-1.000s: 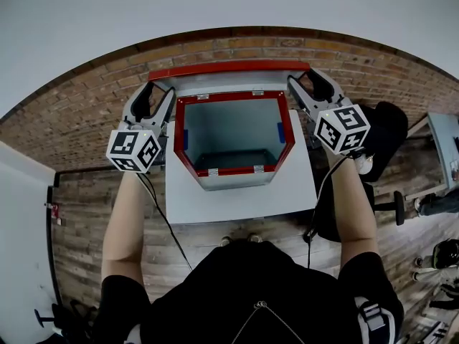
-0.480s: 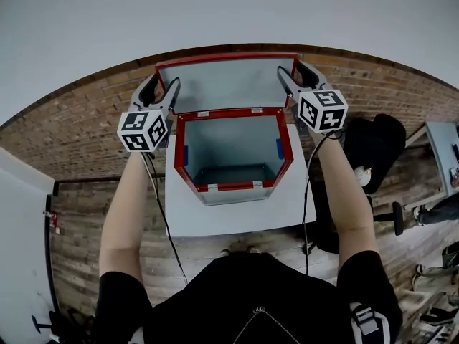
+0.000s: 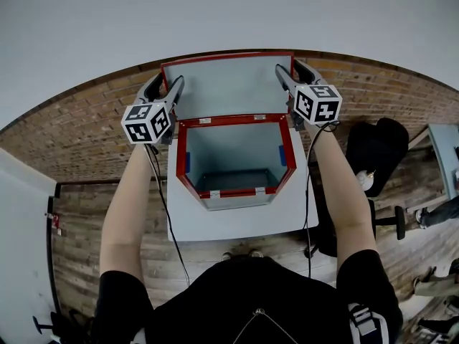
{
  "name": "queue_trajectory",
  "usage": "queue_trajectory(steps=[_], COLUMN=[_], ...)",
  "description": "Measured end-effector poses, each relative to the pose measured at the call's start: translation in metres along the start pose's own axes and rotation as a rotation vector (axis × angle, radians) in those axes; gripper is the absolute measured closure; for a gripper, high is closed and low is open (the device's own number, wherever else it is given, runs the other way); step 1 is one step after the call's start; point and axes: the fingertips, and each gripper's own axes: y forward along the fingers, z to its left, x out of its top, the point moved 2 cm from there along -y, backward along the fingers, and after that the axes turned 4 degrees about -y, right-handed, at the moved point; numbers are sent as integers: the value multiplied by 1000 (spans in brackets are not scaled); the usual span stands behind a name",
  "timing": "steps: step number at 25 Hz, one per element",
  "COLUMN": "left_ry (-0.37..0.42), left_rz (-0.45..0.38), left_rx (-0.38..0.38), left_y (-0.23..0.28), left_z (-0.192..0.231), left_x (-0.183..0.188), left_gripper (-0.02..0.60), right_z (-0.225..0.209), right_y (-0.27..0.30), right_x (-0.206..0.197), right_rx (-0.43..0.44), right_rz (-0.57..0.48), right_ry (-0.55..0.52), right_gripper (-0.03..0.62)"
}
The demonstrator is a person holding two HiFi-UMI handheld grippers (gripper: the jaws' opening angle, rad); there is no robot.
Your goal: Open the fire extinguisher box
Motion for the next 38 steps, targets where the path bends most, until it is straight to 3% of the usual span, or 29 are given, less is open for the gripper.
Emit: queue_trajectory(steps=[8, 18, 26, 30, 34, 38], left_ry=[-61, -81, -42, -20, -20, 42], left_rz=[-11, -41, -29, -51, -106, -173], left_rx=[15, 26, 18, 46, 81, 53], left_y=[11, 5, 4, -6, -35, -81], left_z=[9, 5, 4, 7, 10, -21], left_x=[-3, 3, 1, 9, 22, 37], left_gripper=[285, 285, 285, 285, 285, 291], right_z=[-5, -3, -3, -12, -22, 5], right_y=[16, 9, 6, -5, -38, -86], right_x=[-6, 0, -2, -4, 3, 17], right_rx=[-4, -20, 1, -33, -74, -13], right_rz=[17, -2, -26, -40, -80, -141], right_ry=[26, 47, 33, 22, 27, 52], right_gripper=[364, 364, 364, 364, 364, 370])
